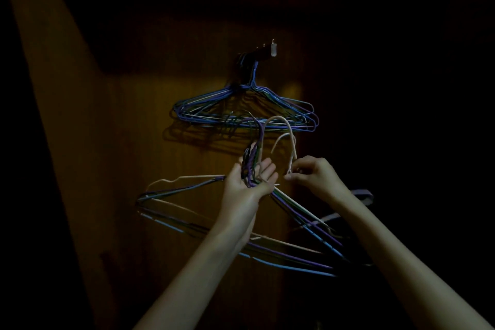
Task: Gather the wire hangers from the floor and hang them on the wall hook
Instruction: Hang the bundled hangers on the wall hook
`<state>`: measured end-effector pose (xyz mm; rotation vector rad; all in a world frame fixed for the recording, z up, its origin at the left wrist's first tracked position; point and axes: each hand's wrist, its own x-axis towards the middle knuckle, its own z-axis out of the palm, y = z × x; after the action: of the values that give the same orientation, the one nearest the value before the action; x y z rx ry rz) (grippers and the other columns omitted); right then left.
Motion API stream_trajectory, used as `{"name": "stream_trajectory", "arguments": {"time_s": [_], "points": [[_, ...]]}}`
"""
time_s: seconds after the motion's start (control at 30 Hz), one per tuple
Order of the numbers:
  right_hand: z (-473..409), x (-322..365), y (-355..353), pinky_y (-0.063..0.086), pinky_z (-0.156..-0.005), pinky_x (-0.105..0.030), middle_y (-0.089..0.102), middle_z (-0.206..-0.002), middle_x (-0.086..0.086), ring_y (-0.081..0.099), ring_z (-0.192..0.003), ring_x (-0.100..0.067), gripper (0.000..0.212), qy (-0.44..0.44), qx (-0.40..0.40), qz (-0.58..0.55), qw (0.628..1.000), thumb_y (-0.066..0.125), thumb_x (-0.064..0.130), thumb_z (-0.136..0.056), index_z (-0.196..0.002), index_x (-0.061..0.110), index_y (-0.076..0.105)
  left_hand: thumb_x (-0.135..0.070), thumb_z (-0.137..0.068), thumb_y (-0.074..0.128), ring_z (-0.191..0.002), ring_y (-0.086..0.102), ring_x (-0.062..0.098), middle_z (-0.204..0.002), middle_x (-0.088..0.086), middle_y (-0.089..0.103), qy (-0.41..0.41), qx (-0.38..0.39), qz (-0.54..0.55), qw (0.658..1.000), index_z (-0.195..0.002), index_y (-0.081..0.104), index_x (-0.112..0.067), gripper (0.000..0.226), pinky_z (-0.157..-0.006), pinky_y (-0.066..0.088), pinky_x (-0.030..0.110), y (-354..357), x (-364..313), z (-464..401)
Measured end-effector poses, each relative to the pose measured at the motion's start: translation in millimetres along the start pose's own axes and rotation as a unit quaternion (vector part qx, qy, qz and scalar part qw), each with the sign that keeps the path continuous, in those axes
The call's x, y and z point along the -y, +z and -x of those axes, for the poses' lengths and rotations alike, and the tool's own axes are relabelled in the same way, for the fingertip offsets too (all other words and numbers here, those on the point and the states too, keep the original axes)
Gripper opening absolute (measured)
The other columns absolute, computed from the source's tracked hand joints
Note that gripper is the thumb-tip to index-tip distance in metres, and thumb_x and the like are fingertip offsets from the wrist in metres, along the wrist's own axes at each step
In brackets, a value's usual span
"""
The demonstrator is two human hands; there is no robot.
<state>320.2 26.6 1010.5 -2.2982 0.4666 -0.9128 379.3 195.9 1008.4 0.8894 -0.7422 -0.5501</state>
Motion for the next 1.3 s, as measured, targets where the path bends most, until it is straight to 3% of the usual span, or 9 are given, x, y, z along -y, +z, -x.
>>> {"name": "stream_trajectory", "arguments": {"time_s": [0.13,0.23,0.37,0.53,0.67,0.8,0.93,1.13,1.3], "points": [[9.4,12.0,0.0,0.048,-0.067,-0.021,0.064,-0.079,-0.005,0.059,-0.071,-0.011,0.007,-0.015,0.023,-0.118,0.993,0.068,0.008,-0.08,-0.077,0.013,0.064,0.023,-0.084,0.045,-0.109,0.059,0.023,-0.117,0.012,0.057,-0.001,0.006,-0.007,1.0,-0.121,0.039,-0.019,0.056,-0.09,0.049,0.03,-4.2,-1.8,3.4],[11.4,25.4,-1.6,0.047,-0.053,-0.014,0.061,-0.073,0.001,0.058,-0.059,-0.001,0.015,-0.026,-0.037,-0.136,0.99,0.065,0.008,-0.084,-0.074,0.018,0.06,0.023,-0.084,0.045,-0.107,0.06,0.021,-0.114,0.012,0.058,0.004,0.007,-0.005,1.0,-0.122,0.04,-0.019,0.057,-0.088,0.052,0.028,-6.2,-2.9,3.5],[9.8,45.2,-4.2,0.045,-0.053,-0.011,0.061,-0.069,0.005,0.056,-0.056,0.004,0.015,-0.075,-0.103,-0.137,0.982,0.064,0.008,-0.085,-0.075,0.018,0.062,0.022,-0.084,0.046,-0.111,0.06,0.02,-0.118,0.012,0.058,0.011,0.009,-0.017,1.0,-0.128,0.039,-0.017,0.059,-0.089,0.052,0.024,-5.8,-4.4,2.1],[2.2,53.8,2.8,0.048,-0.055,-0.022,0.064,-0.063,0.007,0.06,-0.059,-0.005,0.013,-0.072,-0.049,-0.159,0.983,0.067,0.011,-0.083,-0.074,0.021,0.065,0.021,-0.083,0.049,-0.112,0.058,0.019,-0.13,0.014,0.053,-0.004,-0.004,-0.028,1.0,-0.135,0.037,-0.008,0.061,-0.093,0.048,0.028,-1.9,1.6,-3.4],[-5.0,49.7,9.1,0.046,-0.052,-0.013,0.065,-0.071,0.003,0.06,-0.055,0.003,0.007,-0.068,0.015,-0.109,0.992,0.065,0.011,-0.084,-0.09,0.007,0.067,0.018,-0.084,0.053,-0.121,0.053,0.021,-0.134,0.011,0.052,-0.01,-0.001,-0.031,0.999,-0.14,0.037,-0.011,0.065,-0.102,0.043,0.033,-1.9,4.5,-9.5],[-6.7,40.1,1.7,0.044,-0.05,-0.01,0.058,-0.077,0.008,0.054,-0.056,0.008,0.018,-0.058,0.008,-0.079,0.995,0.072,0.015,-0.078,-0.092,0.017,0.06,0.021,-0.083,0.05,-0.118,0.056,0.021,-0.133,0.013,0.054,0.004,-0.016,-0.014,1.0,-0.14,0.036,-0.008,0.066,-0.096,0.047,0.028,-8.7,0.1,-19.6],[-2.2,19.0,-8.0,0.044,-0.056,-0.014,0.055,-0.076,0.009,0.052,-0.06,-0.001,0.023,-0.024,0.022,-0.019,0.999,0.077,0.016,-0.072,-0.085,0.023,0.059,0.025,-0.082,0.045,-0.118,0.054,0.025,-0.134,0.017,0.05,0.009,-0.039,0.017,0.999,-0.137,0.035,-0.007,0.064,-0.094,0.045,0.03,-13.9,-8.9,-32.4],[-5.9,-1.0,-12.6,0.041,-0.061,-0.011,0.061,-0.075,0.011,0.053,-0.068,-0.003,0.007,-0.038,-0.074,0.05,0.995,0.07,0.019,-0.08,-0.079,0.023,0.065,0.026,-0.083,0.044,-0.118,0.053,0.025,-0.136,0.016,0.049,0.026,-0.038,0.01,0.999,-0.14,0.033,-0.01,0.069,-0.096,0.044,0.031,-15.4,-14.2,-52.2],[-26.1,-9.3,-5.1,0.046,-0.072,-0.026,0.063,-0.083,0.007,0.058,-0.081,-0.01,0.006,-0.039,-0.133,0.116,0.984,0.067,0.023,-0.083,-0.086,0.018,0.07,0.025,-0.083,0.044,-0.124,0.05,0.026,-0.137,0.014,0.048,0.038,-0.027,0.005,0.999,-0.132,0.038,-0.018,0.066,-0.098,0.043,0.032,-11.4,-12.2,-71.9]]}}
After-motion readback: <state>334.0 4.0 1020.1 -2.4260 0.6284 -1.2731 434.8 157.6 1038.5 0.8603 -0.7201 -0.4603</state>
